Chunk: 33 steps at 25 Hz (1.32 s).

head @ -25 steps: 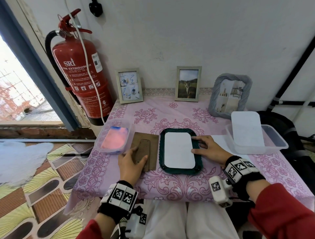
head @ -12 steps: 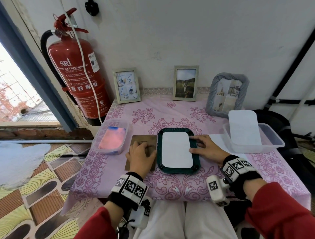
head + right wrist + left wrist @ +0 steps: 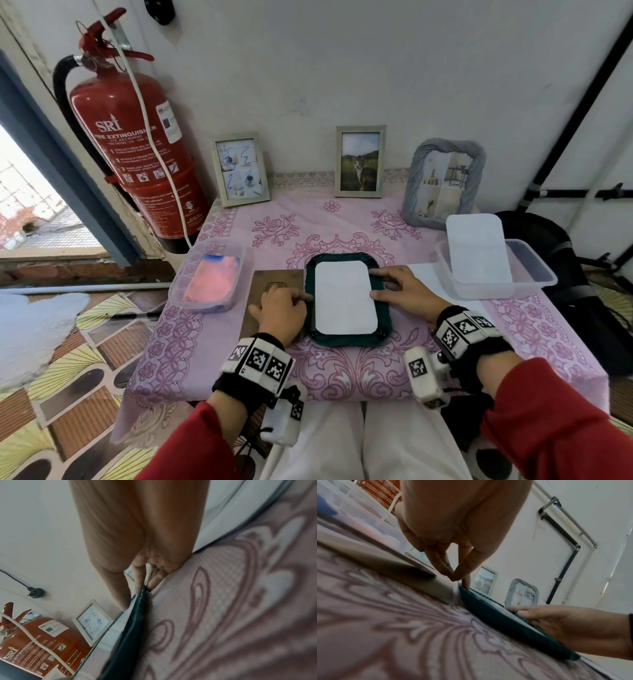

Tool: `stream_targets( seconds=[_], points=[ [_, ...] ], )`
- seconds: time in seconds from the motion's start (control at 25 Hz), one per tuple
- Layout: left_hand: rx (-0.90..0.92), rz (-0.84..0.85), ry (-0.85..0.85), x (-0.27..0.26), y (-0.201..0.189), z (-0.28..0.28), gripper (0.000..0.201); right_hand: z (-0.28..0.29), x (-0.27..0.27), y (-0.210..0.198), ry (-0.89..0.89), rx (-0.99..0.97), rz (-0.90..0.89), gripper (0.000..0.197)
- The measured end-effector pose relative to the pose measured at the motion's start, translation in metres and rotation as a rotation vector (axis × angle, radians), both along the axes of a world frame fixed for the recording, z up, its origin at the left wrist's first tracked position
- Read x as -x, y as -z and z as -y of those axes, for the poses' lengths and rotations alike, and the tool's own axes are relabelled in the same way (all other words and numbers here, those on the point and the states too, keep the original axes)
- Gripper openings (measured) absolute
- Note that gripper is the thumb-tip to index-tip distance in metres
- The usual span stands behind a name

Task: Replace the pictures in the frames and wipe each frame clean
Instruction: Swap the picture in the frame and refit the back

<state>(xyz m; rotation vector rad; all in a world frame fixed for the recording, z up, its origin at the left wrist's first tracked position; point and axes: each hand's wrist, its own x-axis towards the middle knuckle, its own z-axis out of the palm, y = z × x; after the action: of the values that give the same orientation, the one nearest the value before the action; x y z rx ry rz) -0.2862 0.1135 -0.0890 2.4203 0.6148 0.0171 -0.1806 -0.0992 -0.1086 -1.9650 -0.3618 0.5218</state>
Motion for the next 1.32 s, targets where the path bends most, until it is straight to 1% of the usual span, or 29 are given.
stream_targets(
  seconds=[0.2,0.32,0.44,0.52,0.6,0.68,0.76,0.8,0.92,1.04,1.08,1.2,1.32],
  points=[
    [0.105,0.035,0.017,0.006,0.005,-0.004,0.031,-0.002,-0.001,-0.003,0.028,-0.006,0.004,0.053],
    [0.222,0.088,0.021,0.006,0.007,-0.007,0.029,-0.002,0.001,-0.004,0.025,-0.012,0.005,0.052],
    [0.305,0.119,0.058,0.007,0.009,-0.007,0.021,0.000,0.003,-0.005,0.015,-0.016,0.008,0.052],
    [0.296,0.124,0.084,0.008,0.012,-0.008,0.016,0.001,0.004,-0.005,-0.002,-0.007,0.029,0.052],
    [0.265,0.124,0.090,0.008,0.014,-0.007,0.018,0.002,0.005,-0.005,-0.005,0.002,0.050,0.051],
    [0.225,0.115,0.073,0.006,0.014,-0.003,0.025,0.002,0.004,-0.004,0.000,0.004,0.062,0.051],
    [0.170,0.091,0.037,0.004,0.011,0.000,0.027,0.002,0.004,-0.003,0.000,0.001,0.063,0.051],
    [0.167,0.082,0.019,0.003,0.011,0.001,0.026,0.001,0.004,-0.003,0.000,-0.002,0.063,0.051],
    [0.244,0.070,-0.023,-0.001,0.010,0.002,0.018,0.002,0.003,-0.001,-0.003,-0.013,0.059,0.051],
    [0.227,0.042,-0.040,-0.003,0.010,0.002,0.017,0.002,0.002,-0.001,-0.005,-0.016,0.059,0.052],
    [0.248,0.054,-0.051,-0.003,0.010,0.001,0.016,0.002,0.003,-0.001,-0.006,-0.013,0.063,0.052],
    [0.396,0.150,-0.094,-0.005,0.013,-0.005,0.011,0.001,0.004,0.000,0.002,-0.007,0.069,0.052],
    [0.440,0.235,-0.141,-0.005,0.014,-0.010,0.009,0.001,0.004,-0.001,0.002,0.004,0.090,0.051]
  ],
)
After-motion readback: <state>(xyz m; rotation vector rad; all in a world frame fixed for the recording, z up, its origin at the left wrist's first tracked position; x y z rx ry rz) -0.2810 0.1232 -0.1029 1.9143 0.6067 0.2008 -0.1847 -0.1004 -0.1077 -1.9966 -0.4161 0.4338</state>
